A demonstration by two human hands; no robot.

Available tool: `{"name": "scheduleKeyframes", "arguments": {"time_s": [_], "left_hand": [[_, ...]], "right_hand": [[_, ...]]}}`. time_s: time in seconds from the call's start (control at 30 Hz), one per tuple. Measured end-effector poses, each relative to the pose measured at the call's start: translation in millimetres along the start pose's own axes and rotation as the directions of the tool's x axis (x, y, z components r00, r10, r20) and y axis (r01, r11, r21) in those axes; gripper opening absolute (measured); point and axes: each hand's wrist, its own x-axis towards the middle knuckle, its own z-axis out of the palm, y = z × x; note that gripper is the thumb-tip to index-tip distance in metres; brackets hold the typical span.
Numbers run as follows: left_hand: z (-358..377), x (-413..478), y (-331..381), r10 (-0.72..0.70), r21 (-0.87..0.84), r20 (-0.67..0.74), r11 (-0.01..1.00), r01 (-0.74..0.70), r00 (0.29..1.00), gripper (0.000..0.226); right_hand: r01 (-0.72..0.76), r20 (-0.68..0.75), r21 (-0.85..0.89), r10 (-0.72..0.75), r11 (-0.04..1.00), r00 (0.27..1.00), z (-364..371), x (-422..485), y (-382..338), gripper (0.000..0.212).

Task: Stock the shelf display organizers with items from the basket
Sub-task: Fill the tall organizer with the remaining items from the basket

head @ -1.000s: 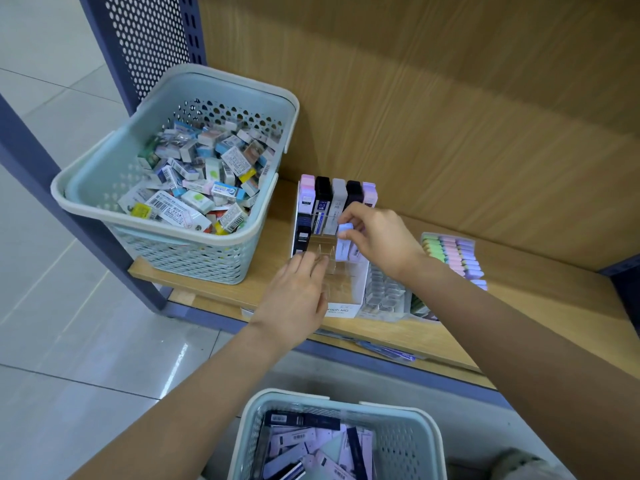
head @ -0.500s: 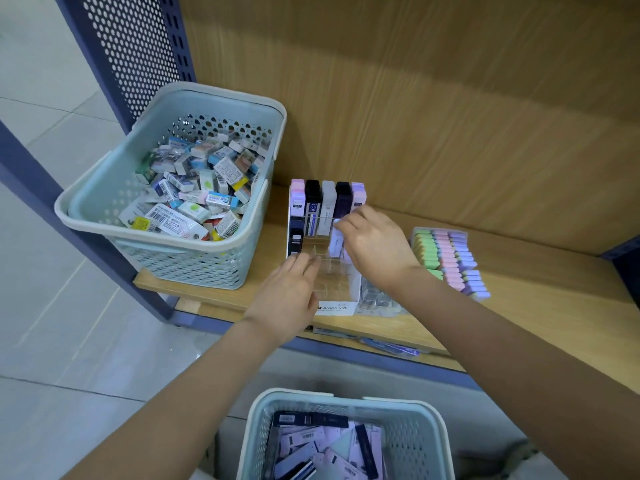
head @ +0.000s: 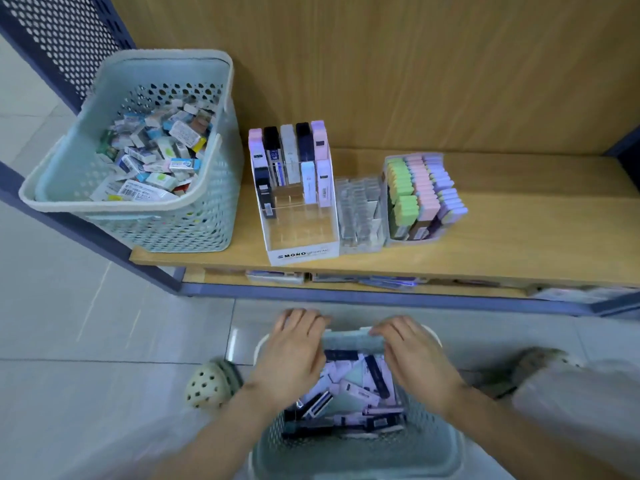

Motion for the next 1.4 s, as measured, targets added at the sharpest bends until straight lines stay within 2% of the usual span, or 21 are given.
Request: {"name": "scheduleKeyframes", "arguments": {"time_s": [0.1, 0.2, 0.27, 0.4, 0.47, 0.53, 0.6, 0.67, 0.77, 0.87, 0.93, 1.03, 1.13, 1.2, 1.33, 1.4], "left_hand": [[40, -14, 9, -0.116, -0.044, 0.251, 0.990, 0.131, 0.961, 0.039], [94, -31, 4, -0.208, -0.069, 0.456, 0.961, 0.267, 0.865, 0.042], [120, -41, 2, -0.221, -0.121, 0.552, 0.933, 0.339, 0.804, 0.044], [154, -53, -2, -0.183, -0.256, 0.697, 0.840, 0.479, 0.693, 0.043], [162, -56, -4, -0.176, -0.254, 0.766, 0.801, 0.542, 0.618, 0.036], [169, -59, -6, -0.175, -0.235, 0.790, 0.799, 0.554, 0.588, 0.036], [172, -60, -7, -0.167, -0.236, 0.766, 0.825, 0.513, 0.621, 0.038], [175, -60, -5, -0.159, -0.271, 0.753, 0.809, 0.521, 0.638, 0.035], [180, -59, -5, -0.218, -0.284, 0.728, 0.766, 0.577, 0.650, 0.016], [176, -60, -8, -0.255, -0.266, 0.702, 0.772, 0.577, 0.665, 0.012], [168, -59, -7, -0.266, -0.317, 0.665, 0.746, 0.586, 0.698, 0.011], [149, -50, 1, -0.381, -0.442, 0.515, 0.650, 0.618, 0.768, 0.013], [128, -36, 15, -0.530, -0.612, 0.431, 0.423, 0.668, 0.730, 0.019], [117, -28, 26, -0.550, -0.714, 0.425, 0.285, 0.640, 0.719, 0.021], [102, -17, 50, -0.512, -0.808, 0.397, 0.198, 0.555, 0.762, 0.023], [98, -12, 59, -0.476, -0.824, 0.387, 0.205, 0.528, 0.789, 0.019]], "right_hand": [[-0.189, 0.287, 0.121, 0.148, 0.975, 0.947, 41, -24, 1, 0.056], [-0.303, 0.482, 0.174, 0.187, 0.937, 0.856, 80, -36, 5, 0.045], [-0.410, 0.607, 0.215, 0.207, 0.886, 0.767, 100, -38, 6, 0.045], [-0.499, 0.688, 0.280, 0.191, 0.820, 0.700, 124, -38, 8, 0.050], [-0.519, 0.695, 0.304, 0.187, 0.799, 0.694, 131, -39, 9, 0.051], [-0.527, 0.717, 0.294, 0.181, 0.797, 0.673, 138, -40, 10, 0.055], [-0.507, 0.746, 0.241, 0.176, 0.827, 0.643, 144, -40, 9, 0.057], [-0.450, 0.768, 0.189, 0.154, 0.873, 0.622, 147, -38, 5, 0.052], [-0.360, 0.786, 0.141, 0.117, 0.922, 0.607, 148, -33, 1, 0.042], [-0.366, 0.785, 0.113, 0.143, 0.924, 0.603, 146, -29, 0, 0.034], [-0.424, 0.768, 0.129, 0.181, 0.896, 0.615, 139, -29, -1, 0.030], [-0.589, 0.698, 0.264, 0.271, 0.763, 0.663, 121, -33, -7, 0.021], [-0.680, 0.632, 0.495, 0.312, 0.541, 0.709, 102, -33, -18, 0.017], [-0.687, 0.600, 0.593, 0.339, 0.419, 0.724, 89, -35, -25, 0.019], [-0.651, 0.557, 0.720, 0.359, 0.242, 0.749, 66, -41, -30, 0.011], [-0.624, 0.530, 0.752, 0.368, 0.211, 0.764, 53, -44, -27, 0.011]]}}
